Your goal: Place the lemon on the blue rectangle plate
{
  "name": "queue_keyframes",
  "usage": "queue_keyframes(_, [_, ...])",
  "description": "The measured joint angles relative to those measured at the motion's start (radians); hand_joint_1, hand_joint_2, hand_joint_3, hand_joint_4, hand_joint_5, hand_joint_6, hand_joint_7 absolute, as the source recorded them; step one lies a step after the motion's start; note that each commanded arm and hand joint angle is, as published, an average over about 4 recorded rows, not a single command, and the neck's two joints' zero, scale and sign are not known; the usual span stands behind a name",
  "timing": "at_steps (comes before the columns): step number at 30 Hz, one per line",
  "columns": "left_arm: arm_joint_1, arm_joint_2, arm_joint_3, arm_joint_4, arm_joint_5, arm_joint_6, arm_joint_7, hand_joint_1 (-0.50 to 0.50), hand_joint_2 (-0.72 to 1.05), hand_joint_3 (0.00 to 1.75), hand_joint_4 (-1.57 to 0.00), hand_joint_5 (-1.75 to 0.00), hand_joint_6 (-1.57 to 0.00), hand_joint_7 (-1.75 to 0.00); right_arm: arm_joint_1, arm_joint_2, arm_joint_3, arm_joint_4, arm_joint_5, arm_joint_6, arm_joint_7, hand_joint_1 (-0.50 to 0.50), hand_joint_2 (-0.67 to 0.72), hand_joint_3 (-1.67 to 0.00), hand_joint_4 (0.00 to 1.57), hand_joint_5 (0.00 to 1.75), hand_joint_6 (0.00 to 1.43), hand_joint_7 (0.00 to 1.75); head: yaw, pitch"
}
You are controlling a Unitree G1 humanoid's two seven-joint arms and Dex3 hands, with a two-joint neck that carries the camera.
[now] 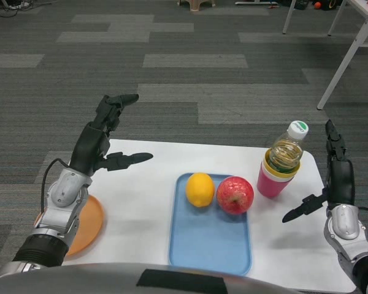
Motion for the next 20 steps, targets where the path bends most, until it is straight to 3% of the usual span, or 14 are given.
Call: queue_keyframes(20, [-0.022,0.000,-0.015,0.000,0.012,0.006,-0.008,-0.48,0.60,0.09,0.00,-0.10,0.00,-1.00,0.000,0.000,0.000,0.003,0.000,0.000,0.000,-0.46,0.53,0.00,0.00,0.00,0.00,0.00,-0.005,-0.007])
